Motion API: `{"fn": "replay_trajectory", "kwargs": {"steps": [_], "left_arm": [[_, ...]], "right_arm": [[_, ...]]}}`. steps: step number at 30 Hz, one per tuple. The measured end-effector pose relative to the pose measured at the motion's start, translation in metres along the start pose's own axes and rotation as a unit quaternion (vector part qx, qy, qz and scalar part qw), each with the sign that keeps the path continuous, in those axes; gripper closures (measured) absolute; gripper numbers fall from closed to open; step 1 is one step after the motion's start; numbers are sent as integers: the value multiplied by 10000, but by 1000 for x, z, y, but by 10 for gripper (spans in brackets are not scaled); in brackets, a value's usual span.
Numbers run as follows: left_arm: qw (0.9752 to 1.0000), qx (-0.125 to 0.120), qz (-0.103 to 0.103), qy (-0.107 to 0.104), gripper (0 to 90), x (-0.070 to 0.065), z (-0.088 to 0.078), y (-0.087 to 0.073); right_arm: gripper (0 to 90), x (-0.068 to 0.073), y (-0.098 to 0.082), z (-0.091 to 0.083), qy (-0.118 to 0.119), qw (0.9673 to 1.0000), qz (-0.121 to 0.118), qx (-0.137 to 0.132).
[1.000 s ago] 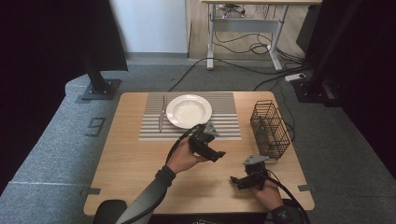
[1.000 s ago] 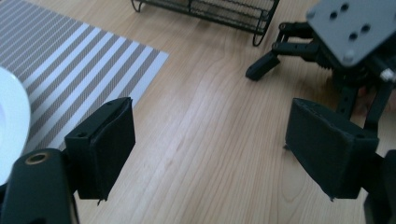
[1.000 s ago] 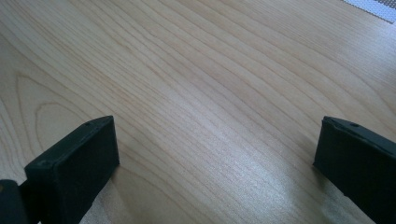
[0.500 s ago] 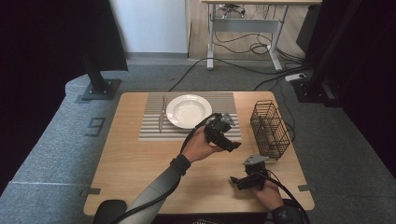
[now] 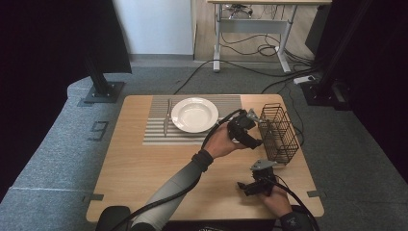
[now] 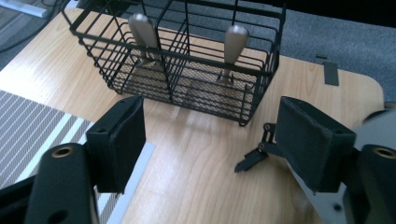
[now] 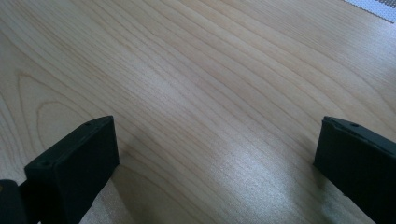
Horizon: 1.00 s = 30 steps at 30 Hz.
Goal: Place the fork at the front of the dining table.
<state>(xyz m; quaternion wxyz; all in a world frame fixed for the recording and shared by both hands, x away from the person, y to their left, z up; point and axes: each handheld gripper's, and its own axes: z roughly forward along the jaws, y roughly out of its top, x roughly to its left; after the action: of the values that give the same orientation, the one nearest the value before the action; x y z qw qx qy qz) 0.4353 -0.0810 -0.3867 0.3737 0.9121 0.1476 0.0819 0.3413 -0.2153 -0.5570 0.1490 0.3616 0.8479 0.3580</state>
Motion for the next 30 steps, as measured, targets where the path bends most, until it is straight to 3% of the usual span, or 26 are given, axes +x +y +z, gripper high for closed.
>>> {"fn": "replay_trajectory", "kwargs": {"steps": [6, 15, 28, 30], "left_arm": [[9999, -16, 4, -145, 338, 0, 15, 14], [9998, 43, 49, -182, 483, -4, 28, 31], [9996, 179, -47, -199, 757, -10, 42, 35], [9995, 184, -52, -246, 767, -10, 42, 35]], "right_arm": [[0, 0, 0, 0, -13, 10000, -11, 2], [0, 0, 0, 0, -10, 10000, -3, 11], [0, 0, 0, 0, -9, 10000, -2, 11], [0, 0, 0, 0, -13, 10000, -14, 13]]}}
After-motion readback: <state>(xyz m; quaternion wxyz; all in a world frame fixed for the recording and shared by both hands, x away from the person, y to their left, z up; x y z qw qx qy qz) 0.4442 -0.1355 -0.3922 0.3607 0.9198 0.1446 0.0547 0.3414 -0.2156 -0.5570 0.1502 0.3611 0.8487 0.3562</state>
